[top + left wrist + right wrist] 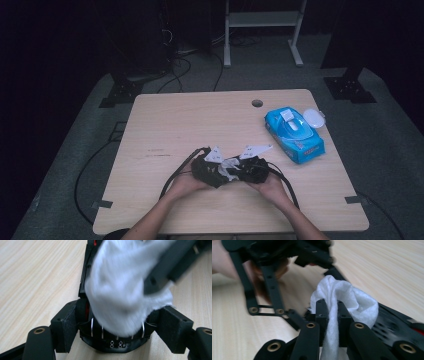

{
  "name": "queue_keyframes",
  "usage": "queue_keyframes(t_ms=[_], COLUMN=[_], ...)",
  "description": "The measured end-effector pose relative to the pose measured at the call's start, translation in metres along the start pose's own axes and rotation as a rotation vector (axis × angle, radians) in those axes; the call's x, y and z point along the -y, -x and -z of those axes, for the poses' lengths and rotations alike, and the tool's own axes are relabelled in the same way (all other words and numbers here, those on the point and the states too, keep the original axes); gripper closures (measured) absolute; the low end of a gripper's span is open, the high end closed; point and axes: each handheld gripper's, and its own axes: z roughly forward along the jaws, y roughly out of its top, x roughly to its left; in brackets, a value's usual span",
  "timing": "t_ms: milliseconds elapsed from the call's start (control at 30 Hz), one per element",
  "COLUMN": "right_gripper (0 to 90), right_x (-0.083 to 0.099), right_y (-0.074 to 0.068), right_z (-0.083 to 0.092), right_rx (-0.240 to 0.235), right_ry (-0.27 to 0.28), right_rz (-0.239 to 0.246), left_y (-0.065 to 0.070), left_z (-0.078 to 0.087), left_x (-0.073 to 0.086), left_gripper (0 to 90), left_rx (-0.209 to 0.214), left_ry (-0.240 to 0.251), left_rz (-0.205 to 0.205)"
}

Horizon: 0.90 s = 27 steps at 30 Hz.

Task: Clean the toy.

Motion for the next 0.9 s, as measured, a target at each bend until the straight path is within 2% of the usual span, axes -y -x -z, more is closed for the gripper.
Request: queue_keyframes(t_ms=[67,133,167,233,367,467,567,633,733,767,833,900], right_gripper=[82.8,82.8,82.8,82.8,82.8,82.8,82.8,82.8,82.8,82.8,82.8,82.8], right_x=[0.000,0.003,0.007,0.015,0.025,0.026,0.022,0.020,0.023,0.026,0.029,0.030], right_y=[0.002,0.011,0.019,0.034,0.053,0.052,0.044,0.041,0.049,0.053,0.059,0.060], right_z=[0.002,0.008,0.012,0.020,0.030,0.030,0.026,0.026,0.028,0.030,0.031,0.031], right_rx=[0.009,0.042,0.074,0.096,0.160,0.155,0.115,0.127,0.141,0.157,0.157,0.161], right_ry=[-0.005,-0.007,-0.012,-0.001,-0.008,0.002,0.014,0.002,0.000,-0.003,0.000,-0.010], right_rz=[0.004,-0.007,-0.023,-0.090,-0.143,-0.156,-0.128,-0.100,-0.121,-0.137,-0.163,-0.163], left_y=[-0.001,-0.003,-0.003,-0.004,-0.004,-0.004,-0.004,-0.005,-0.006,-0.006,-0.007,-0.008], left_z=[0.002,0.005,0.005,0.006,0.007,0.006,0.005,0.006,0.008,0.008,0.009,0.010], left_x=[0.001,0.002,0.003,0.004,0.002,0.003,0.004,0.004,0.004,0.004,0.004,0.005], left_gripper=[25.0,25.0,25.0,25.0,25.0,25.0,25.0,25.0,25.0,25.0,25.0,24.7], left_rx=[-0.001,-0.005,-0.005,-0.006,-0.008,-0.009,-0.009,-0.007,-0.007,-0.006,-0.002,-0.005], left_ry=[0.011,0.009,0.011,0.011,0.025,0.016,0.004,0.009,0.026,0.031,0.043,0.046], left_rz=[0.003,0.002,0.009,0.009,0.008,0.006,0.002,0.004,0.006,0.009,0.021,0.031])
